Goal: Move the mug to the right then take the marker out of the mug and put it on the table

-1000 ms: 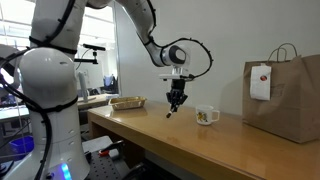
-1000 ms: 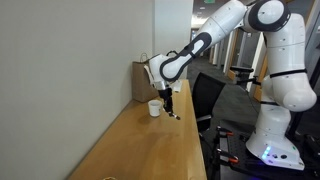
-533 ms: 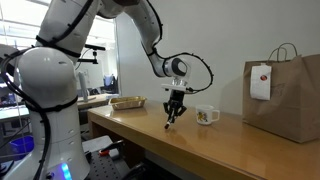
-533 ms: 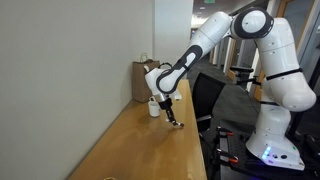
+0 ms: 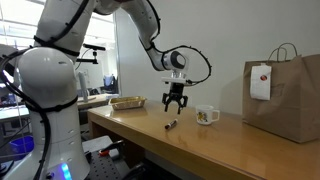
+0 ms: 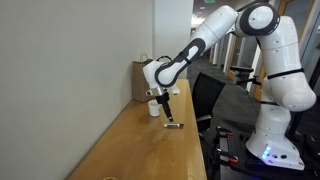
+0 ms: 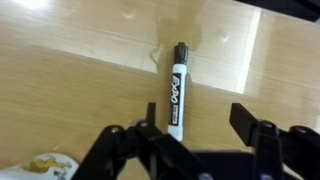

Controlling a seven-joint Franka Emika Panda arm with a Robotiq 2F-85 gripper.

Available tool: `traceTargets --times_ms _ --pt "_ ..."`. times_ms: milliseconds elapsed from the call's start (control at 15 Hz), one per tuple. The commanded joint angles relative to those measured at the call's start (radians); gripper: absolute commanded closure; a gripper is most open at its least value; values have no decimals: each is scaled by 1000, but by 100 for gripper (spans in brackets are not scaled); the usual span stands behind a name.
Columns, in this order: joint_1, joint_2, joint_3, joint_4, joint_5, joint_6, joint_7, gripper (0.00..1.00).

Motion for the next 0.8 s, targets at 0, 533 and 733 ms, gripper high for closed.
traceTargets --times_ms 0,533,733 --pt "-9 -192 31 -107 59 15 6 0" --pt "12 -514 17 -263 3 51 -10 0" --pt "15 -571 4 -305 -7 67 -37 0"
